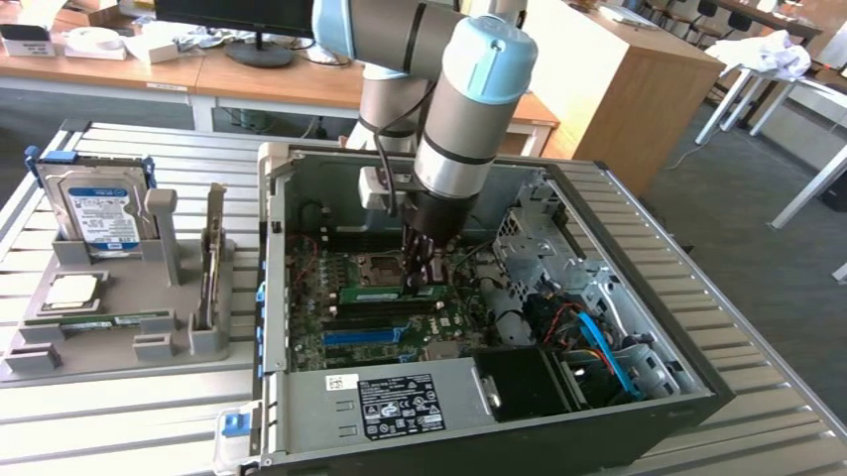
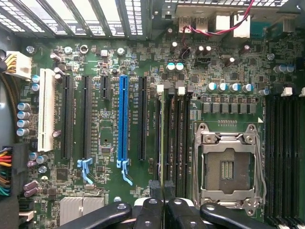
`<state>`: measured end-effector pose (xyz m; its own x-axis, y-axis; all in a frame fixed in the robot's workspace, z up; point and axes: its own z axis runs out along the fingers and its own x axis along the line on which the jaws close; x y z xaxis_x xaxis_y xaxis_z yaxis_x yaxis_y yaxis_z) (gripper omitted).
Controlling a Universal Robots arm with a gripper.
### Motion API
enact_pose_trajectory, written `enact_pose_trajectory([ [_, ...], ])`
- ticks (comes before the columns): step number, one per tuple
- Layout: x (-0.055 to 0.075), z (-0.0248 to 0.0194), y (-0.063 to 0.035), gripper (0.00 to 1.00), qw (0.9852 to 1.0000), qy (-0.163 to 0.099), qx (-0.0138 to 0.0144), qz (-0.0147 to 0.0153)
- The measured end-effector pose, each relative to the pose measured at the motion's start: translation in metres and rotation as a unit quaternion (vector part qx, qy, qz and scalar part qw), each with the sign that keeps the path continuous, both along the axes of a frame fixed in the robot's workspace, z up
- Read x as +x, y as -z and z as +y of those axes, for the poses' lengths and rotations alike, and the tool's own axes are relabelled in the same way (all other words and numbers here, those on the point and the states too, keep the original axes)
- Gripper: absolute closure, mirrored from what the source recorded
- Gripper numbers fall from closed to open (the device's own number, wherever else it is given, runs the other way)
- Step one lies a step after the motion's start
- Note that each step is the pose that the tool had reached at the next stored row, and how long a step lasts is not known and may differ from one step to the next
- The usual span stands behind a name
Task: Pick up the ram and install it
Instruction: 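Insert the ram into the slot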
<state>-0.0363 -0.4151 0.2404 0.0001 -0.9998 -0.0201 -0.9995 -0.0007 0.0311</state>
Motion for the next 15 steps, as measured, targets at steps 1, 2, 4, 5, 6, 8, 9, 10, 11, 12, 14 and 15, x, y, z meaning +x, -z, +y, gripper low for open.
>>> enact_pose_trajectory([
  [1,0.0,0.0,0.0,0.89,1.0,0.0,0.0,0.0],
  [2,0.0,0.0,0.0001,0.89,1.0,0.0,0.0,0.0],
  [4,0.0,0.0001,0.0019,0.89,1.0,0.0,0.0002,-0.0001],
  [5,0.0,0.0001,0.003,0.89,1.0,0.0,0.0001,0.0],
  [6,0.0,0.0001,0.0041,0.89,1.0,0.0,0.0001,0.0],
  [8,0.0,0.0,0.0046,0.89,1.0,0.0,0.0,0.0],
  [9,0.0,0.0,0.0046,0.89,1.0,0.0,0.0,0.0],
  [10,0.0,0.0,0.0046,0.89,1.0,0.0,0.0,0.0],
  [11,0.0,0.0,0.0047,0.89,1.0,0.0,-0.0001,0.0],
  [12,0.0,0.0001,0.005,0.89,1.0,0.001,0.0001,0.0],
  [14,0.0,0.0001,0.0051,0.89,1.0,0.002,0.0,0.0],
  [15,0.0,0.0001,0.0052,0.89,1.0,0.003,0.0,0.0],
])
